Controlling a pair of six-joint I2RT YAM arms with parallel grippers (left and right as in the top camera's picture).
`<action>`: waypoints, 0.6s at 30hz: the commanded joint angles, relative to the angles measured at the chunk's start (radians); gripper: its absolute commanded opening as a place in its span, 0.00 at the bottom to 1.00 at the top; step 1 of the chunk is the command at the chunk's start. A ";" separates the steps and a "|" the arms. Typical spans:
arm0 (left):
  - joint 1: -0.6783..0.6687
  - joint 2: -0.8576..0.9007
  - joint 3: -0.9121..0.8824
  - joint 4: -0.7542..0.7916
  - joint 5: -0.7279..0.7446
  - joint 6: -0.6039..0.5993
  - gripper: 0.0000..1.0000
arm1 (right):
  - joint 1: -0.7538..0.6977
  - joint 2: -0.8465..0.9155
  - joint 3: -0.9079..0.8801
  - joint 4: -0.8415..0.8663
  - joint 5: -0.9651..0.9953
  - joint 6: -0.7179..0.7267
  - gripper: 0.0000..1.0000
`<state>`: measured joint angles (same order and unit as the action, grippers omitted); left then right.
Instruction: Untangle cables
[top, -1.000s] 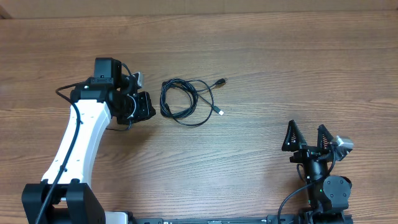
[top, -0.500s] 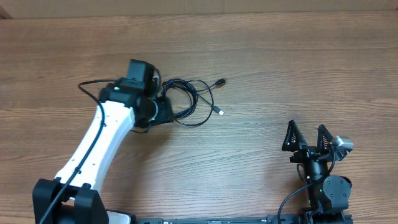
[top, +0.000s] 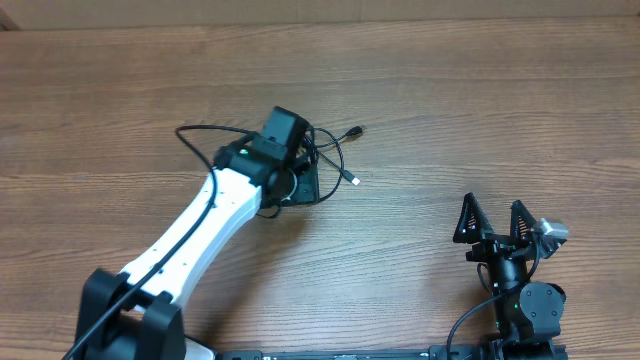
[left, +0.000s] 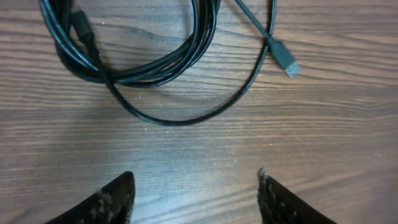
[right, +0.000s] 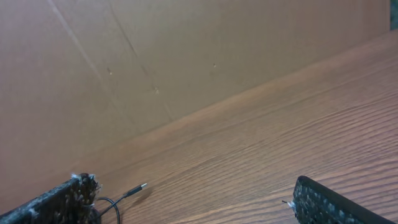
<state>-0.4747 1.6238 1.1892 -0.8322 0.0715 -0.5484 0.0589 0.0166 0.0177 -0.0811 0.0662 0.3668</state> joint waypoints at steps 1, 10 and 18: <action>-0.020 0.061 0.018 0.016 -0.053 -0.029 0.58 | -0.004 -0.002 -0.009 0.004 -0.001 0.004 1.00; -0.023 0.182 0.018 0.022 -0.053 -0.028 0.15 | -0.004 -0.002 -0.009 0.004 -0.001 0.004 1.00; -0.023 0.194 0.018 0.025 -0.054 -0.028 0.29 | -0.004 -0.002 -0.009 0.004 -0.001 0.004 1.00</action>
<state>-0.4942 1.8053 1.1892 -0.8131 0.0319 -0.5709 0.0586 0.0166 0.0177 -0.0811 0.0666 0.3664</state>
